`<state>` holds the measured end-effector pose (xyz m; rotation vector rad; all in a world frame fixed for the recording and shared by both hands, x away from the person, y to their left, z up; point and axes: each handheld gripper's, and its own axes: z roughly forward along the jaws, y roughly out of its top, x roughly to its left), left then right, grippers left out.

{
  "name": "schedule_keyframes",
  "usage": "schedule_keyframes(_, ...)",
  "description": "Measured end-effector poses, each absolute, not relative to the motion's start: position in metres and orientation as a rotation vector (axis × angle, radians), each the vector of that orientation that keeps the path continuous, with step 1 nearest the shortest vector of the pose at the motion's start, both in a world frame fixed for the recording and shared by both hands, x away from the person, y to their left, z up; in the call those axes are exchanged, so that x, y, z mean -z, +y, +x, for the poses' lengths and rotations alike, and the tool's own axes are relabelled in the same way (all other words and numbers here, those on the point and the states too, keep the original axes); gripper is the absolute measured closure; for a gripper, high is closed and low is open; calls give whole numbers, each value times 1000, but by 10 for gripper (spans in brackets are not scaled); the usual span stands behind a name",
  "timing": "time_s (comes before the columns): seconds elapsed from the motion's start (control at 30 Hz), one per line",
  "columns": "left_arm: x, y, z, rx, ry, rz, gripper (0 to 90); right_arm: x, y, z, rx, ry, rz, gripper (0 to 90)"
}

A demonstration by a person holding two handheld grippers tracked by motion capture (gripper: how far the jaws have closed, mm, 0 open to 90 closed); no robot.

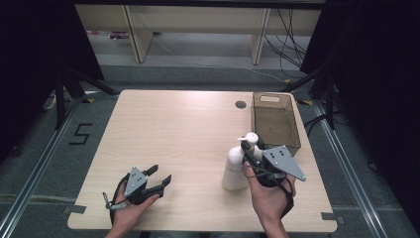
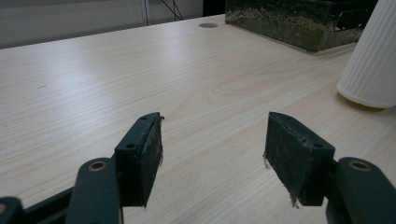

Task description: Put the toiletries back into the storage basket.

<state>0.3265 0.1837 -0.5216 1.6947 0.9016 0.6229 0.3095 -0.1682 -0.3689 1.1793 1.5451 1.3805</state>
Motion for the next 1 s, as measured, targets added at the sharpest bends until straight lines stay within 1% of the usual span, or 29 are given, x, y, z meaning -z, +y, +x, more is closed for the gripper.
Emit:
schedule_keyframes(0.6, 522, 184, 326, -624, 902, 1694, 361, 347, -195, 309, -1387, 1433, 1163, 602)
schedule_keyframes(1.0, 522, 184, 326, -624, 899, 1698, 361, 341, -212, 310, -1374, 1370, 1171, 602)
